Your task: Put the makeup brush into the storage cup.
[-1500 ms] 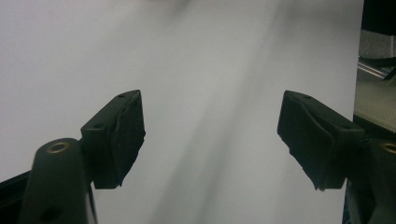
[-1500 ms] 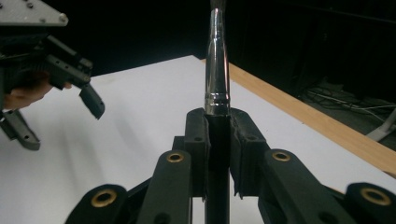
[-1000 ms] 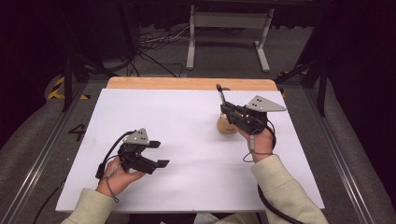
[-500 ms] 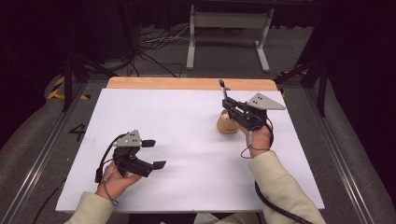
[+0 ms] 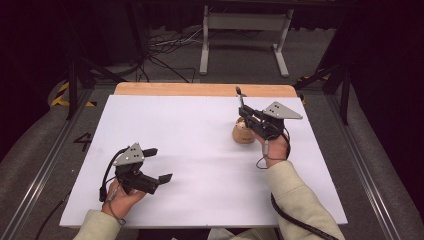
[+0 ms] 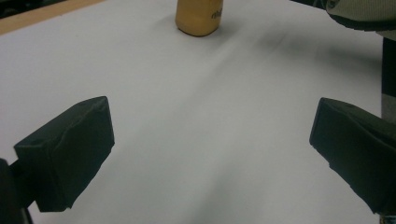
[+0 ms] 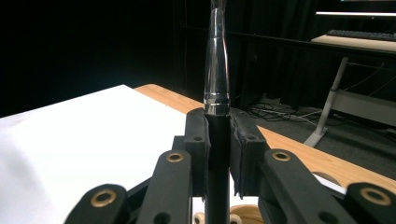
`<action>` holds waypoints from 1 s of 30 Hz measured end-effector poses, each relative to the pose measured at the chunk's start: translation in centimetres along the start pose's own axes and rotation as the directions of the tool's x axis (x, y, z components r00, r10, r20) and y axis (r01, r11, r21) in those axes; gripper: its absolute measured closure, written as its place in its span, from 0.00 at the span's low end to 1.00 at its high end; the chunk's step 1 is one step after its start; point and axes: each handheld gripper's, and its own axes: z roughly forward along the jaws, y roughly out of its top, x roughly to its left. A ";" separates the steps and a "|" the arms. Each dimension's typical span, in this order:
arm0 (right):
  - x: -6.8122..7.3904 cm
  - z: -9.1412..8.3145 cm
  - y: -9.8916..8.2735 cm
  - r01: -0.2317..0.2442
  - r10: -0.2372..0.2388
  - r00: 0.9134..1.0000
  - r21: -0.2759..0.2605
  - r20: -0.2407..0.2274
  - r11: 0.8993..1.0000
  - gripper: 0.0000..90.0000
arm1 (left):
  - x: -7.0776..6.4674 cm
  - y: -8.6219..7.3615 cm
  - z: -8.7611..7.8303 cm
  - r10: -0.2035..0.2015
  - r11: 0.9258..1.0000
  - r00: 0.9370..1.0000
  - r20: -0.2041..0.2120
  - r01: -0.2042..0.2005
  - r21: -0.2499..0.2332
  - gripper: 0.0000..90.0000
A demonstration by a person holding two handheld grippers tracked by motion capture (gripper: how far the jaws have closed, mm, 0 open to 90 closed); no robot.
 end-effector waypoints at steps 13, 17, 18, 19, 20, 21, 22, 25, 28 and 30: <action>-1.1 0.7 -1.4 0.004 -0.004 0.999 -0.007 0.043 1.000 0.88 | -1.1 -0.5 0.1 0.052 0.997 0.999 -0.007 -0.053 -0.054 0.01; -1.5 0.9 -1.7 -0.007 0.007 0.998 -0.006 0.055 1.000 0.88 | -1.2 -0.6 -0.1 0.033 0.996 0.999 0.008 -0.033 -0.086 0.00; -1.6 1.0 -1.8 -0.005 0.005 0.998 -0.003 0.057 1.000 0.88 | -1.2 -0.6 -0.1 0.030 0.996 1.000 0.007 -0.029 -0.088 0.01; -1.7 1.0 -1.9 -0.007 0.007 0.998 -0.003 0.059 1.000 0.88 | -1.2 -0.7 -0.1 0.013 0.995 1.000 -0.006 -0.013 -0.097 0.01; -1.8 1.1 -2.0 -0.007 0.007 0.998 -0.003 0.060 1.000 0.88 | -1.2 -0.7 -0.1 0.013 0.995 1.000 -0.006 -0.013 -0.097 0.01; -1.8 1.1 -2.1 -0.012 0.013 0.998 -0.002 0.062 1.000 0.88 | -1.1 -0.8 -0.1 0.003 0.995 1.000 -0.009 -0.004 -0.099 0.01; -1.8 1.1 -2.1 -0.012 0.013 0.998 -0.002 0.062 1.000 0.88 | -1.1 -0.8 -0.1 -0.006 0.995 1.000 -0.015 0.004 -0.104 0.01; -2.0 1.2 -2.4 -0.020 0.020 0.997 -0.002 0.071 1.000 0.88 | -1.0 -1.1 -0.1 -0.034 0.990 0.997 -0.064 0.025 -0.141 0.01; -2.3 1.3 -2.8 -0.031 0.030 0.997 0.002 0.072 1.000 0.88 | -0.9 -1.6 0.0 -0.057 0.985 0.994 -0.090 0.041 -0.168 0.00; -2.4 1.3 -3.0 -0.038 0.038 0.997 0.005 0.073 0.999 0.88 | -1.0 -1.7 0.0 -0.064 0.982 0.993 -0.095 0.045 -0.182 0.01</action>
